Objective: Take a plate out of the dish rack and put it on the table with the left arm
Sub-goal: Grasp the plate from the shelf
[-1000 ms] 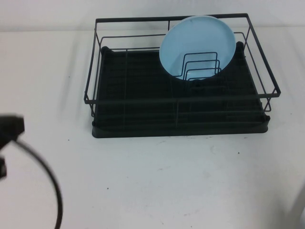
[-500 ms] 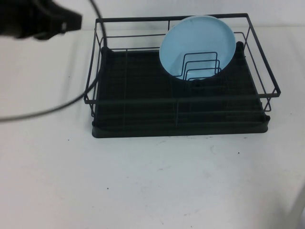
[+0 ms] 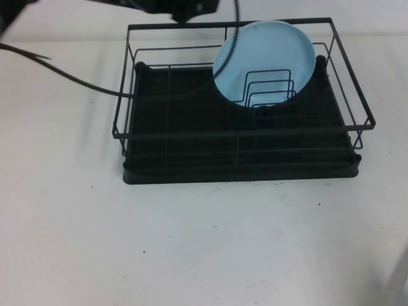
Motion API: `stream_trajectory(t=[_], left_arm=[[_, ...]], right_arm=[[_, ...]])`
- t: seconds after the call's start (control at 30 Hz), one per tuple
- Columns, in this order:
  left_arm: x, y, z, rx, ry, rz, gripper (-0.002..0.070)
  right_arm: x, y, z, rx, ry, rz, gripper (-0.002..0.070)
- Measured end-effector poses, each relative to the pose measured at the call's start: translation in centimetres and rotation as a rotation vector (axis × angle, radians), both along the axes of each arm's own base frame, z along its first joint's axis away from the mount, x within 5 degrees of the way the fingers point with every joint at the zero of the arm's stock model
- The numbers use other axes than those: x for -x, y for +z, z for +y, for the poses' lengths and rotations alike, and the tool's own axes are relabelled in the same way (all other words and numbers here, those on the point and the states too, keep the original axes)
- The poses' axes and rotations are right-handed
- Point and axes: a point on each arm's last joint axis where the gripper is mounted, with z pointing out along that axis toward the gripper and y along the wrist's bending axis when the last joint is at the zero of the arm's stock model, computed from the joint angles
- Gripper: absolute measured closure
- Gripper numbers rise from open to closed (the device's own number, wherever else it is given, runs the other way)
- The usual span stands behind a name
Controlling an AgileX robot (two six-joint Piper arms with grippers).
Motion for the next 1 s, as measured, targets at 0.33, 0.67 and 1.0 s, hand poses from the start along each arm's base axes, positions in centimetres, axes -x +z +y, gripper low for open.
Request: stream_trajectory(t=[0.33,0.67,1.0], left_arm=[[-4.0,-5.0,-4.5,-0.048,0.022,-0.147,0.0195],[-6.7,-10.6,-5.6,-0.099,0.027,-0.16,0.0192],[-8.1,-12.9,-6.3,-0.005,0.048,-0.211,0.0193]], right_arm=[[0.0,0.0,0.0,0.0,0.0,0.0,0.0694],[0.0,0.0,0.0,0.0,0.0,0.0,0.0694],[0.0,0.0,0.0,-0.002,0.0,0.0,0.0694]])
